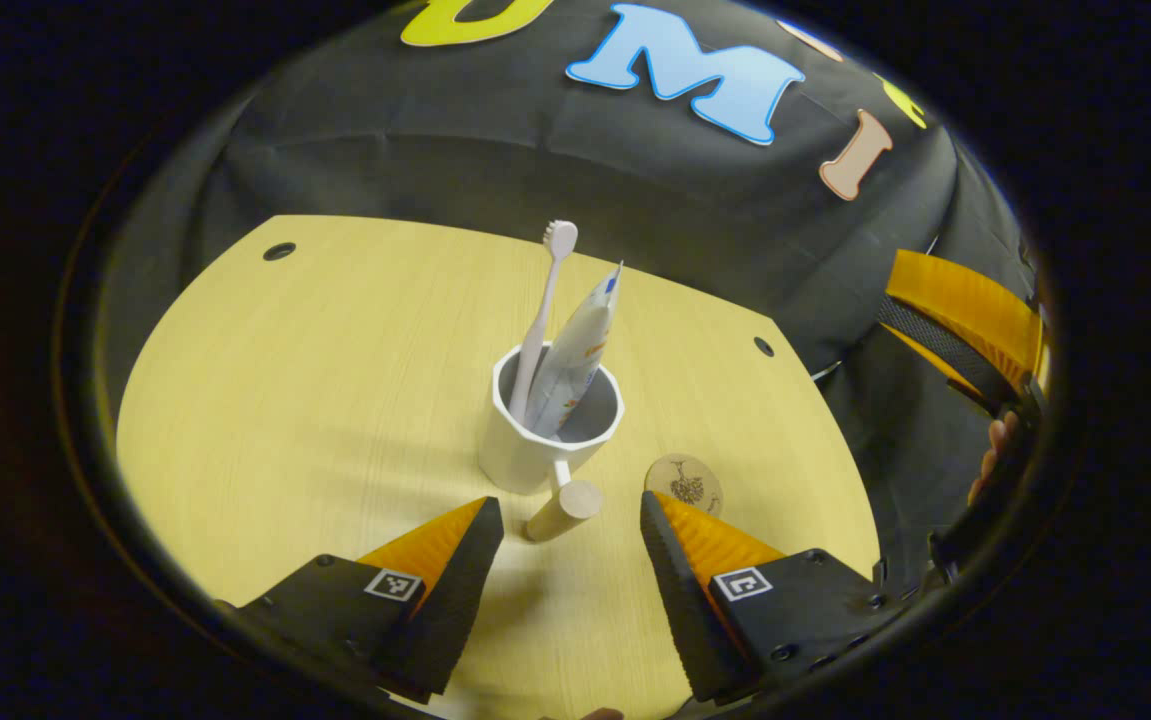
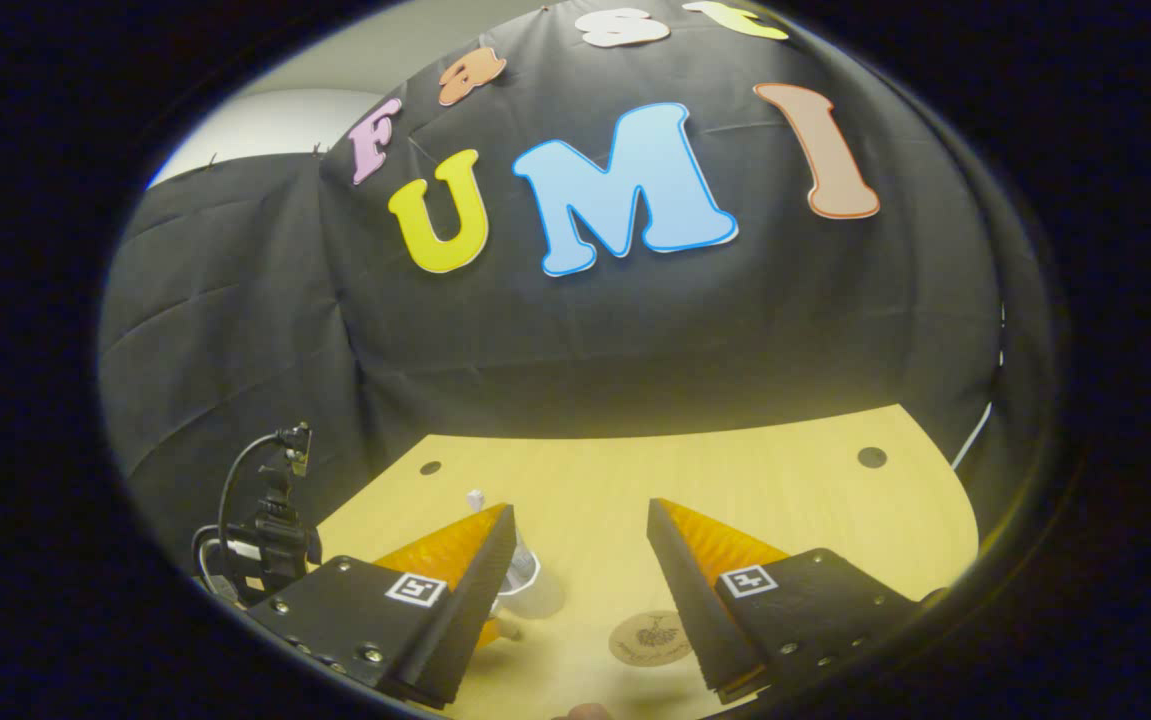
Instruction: Put the toothbrush and toothpaste on the desktop into the cup, then pick up the cup and place it on the coaster on the desktop.
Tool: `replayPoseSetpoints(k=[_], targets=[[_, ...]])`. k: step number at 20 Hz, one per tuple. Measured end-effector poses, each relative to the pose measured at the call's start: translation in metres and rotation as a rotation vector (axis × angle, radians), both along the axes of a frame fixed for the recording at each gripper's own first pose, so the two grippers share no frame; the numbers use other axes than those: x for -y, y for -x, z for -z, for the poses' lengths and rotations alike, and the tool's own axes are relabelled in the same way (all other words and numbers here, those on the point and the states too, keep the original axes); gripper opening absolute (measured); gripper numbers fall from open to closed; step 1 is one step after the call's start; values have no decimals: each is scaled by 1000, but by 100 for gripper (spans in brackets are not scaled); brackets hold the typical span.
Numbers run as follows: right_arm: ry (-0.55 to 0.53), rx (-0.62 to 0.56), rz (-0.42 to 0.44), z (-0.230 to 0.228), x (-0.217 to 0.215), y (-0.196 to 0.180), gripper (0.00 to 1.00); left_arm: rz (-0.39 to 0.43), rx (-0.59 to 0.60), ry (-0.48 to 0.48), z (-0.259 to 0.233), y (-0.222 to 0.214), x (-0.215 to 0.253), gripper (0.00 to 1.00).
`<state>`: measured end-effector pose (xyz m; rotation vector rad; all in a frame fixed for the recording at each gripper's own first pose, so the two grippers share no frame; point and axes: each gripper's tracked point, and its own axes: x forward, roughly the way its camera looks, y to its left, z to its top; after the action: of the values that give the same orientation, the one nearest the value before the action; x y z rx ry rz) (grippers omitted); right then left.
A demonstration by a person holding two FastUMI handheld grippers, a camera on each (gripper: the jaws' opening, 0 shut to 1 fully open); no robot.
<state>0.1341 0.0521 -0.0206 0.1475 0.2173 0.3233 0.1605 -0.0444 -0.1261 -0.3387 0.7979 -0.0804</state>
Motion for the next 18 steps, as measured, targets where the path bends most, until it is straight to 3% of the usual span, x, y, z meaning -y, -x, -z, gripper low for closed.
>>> replayPoseSetpoints(k=[2,4,10,11,12,13,14,15,18], targets=[[9,-1,18,1,10,7,84,-18,-10,-3,1,-6,-1,95],[22,1,29,2,16,14,84,-32,-39,-16,8,-11,-4,90],[71,-7,60,12,36,28,84,-46,-159,-52,33,-20,-7,89],[74,-11,63,15,38,32,84,-45,-176,-52,37,-23,-6,84],[76,-17,66,17,41,34,84,-46,-194,-56,41,-24,-7,88],[75,-22,70,19,43,36,84,-44,-208,-63,44,-24,-7,88],[72,-28,77,21,46,37,84,-46,-218,-66,46,-26,-7,82],[68,-36,83,23,49,39,84,-49,-223,-71,47,-27,-7,88],[49,-63,98,30,55,41,84,-52,-230,-87,50,-35,-8,86]])
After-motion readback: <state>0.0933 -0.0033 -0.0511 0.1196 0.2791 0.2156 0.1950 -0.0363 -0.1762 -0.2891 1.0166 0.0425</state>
